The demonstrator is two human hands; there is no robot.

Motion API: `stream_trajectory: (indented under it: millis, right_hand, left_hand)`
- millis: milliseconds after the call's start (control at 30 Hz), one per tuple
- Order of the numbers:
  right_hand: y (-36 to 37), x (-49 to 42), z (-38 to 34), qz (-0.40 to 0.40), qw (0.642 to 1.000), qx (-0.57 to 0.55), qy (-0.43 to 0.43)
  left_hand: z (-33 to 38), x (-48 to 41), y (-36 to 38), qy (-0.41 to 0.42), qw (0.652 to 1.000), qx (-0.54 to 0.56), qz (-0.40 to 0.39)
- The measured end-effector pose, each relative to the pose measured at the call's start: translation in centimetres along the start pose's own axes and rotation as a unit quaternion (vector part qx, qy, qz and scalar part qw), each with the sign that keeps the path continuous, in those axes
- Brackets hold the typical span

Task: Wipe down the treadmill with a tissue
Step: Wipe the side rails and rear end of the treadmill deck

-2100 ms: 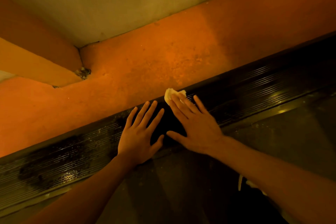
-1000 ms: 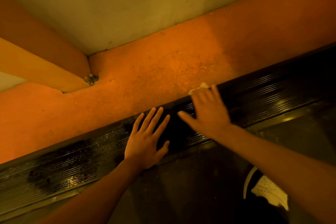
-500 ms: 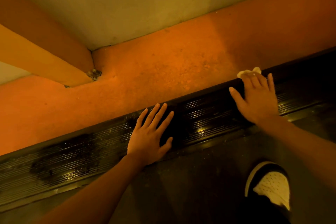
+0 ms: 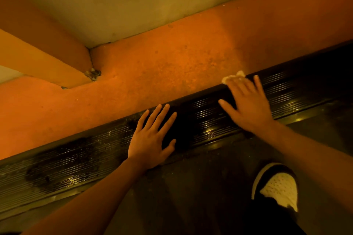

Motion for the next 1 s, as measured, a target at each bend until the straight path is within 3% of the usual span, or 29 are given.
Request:
stream_trajectory:
  millis: [100,200,400,467,567,700,800,900,1000]
  right_hand:
    - [-1.6,1.1,5.8,0.003,0.996,0.003,0.09]
    - [-1.6,0.4,4.2,0.001,0.992,-0.002,0.127]
    - [2.0,-2.5,-12.9,-0.038,0.996,-0.057,-0.051]
    - [2.6,-2.8,-14.9,-0.069,0.993,-0.055,-0.083]
    - [2.2,-1.7,-11.2,-0.064,0.99,-0.018,-0.121]
    - [0.3,2.0,1.3,-0.035,0.999,0.02,0.015]
    - [-0.5,4.7,4.8,-0.041,0.994,0.024,0.103]
    - [0.5,5.8,0.0,-0.037,0.995,0.002,0.091]
    - [3.3,6.8,-9.8,-0.074,0.996,-0.031,-0.04]
  left_hand:
    - [0.0,0.0,0.0,0.002,1.0,0.005,0.005]
    - [0.1,0.0,0.0,0.001,1.0,0.005,0.008]
    - [0.0,0.0,0.1,0.004,1.0,-0.003,0.009]
    - [0.1,-0.1,0.1,0.005,1.0,0.0,0.01]
    - [0.1,-0.1,0.0,0.006,1.0,0.001,0.011]
    - [0.1,0.0,-0.2,0.004,1.0,0.003,0.011]
    - [0.1,0.0,-0.1,0.003,1.0,0.006,0.01]
    - [0.1,0.0,-0.1,0.001,1.0,0.005,0.01]
    - [0.2,0.0,-0.1,0.0,1.0,0.001,0.014]
Point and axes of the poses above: each hand's wrist, its own x-axis away from the middle knuckle, its own y-axis out of the palm, z = x × y, the point moved 8 cm from there along -x, towards the middle knuckle, and after that the axes turned 11 degrees about -y, right-handed, at the moved point
